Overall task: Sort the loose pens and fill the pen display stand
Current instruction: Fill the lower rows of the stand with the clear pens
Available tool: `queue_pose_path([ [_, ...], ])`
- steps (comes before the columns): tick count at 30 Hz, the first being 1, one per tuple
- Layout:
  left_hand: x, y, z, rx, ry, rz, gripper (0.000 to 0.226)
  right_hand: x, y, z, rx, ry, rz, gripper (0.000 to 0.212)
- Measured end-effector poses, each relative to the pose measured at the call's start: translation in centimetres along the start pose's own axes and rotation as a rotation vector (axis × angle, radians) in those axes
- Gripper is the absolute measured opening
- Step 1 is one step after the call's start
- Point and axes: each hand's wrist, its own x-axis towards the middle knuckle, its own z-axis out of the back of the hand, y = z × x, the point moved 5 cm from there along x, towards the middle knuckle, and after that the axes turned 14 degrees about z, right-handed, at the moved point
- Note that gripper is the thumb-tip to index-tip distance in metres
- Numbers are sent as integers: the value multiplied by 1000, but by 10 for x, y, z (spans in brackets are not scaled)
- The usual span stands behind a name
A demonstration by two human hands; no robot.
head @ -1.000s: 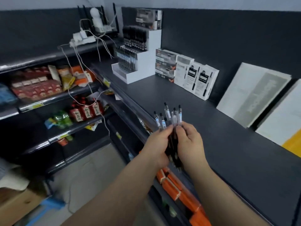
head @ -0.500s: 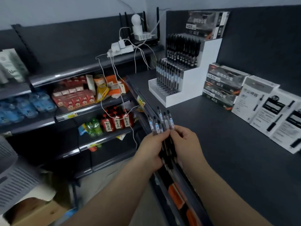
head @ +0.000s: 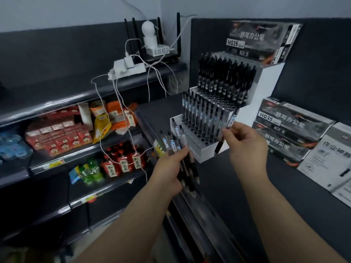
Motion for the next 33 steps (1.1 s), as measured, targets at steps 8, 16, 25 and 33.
queue_pose_path([
  [8,74,-62,2,117,167,97,19,23,-9,-35,-325,-186,29,8],
  [16,107,-85,-1,262,365,159,8,11,-25,-59,-618,-242,-102,9],
  [25,97,-85,5,282,379,159,8,11,-23,-69,-784,-137,-76,14],
  [33,76,-84,16,254,308,157,11,7,-22,-59,-658,-162,-96,17],
])
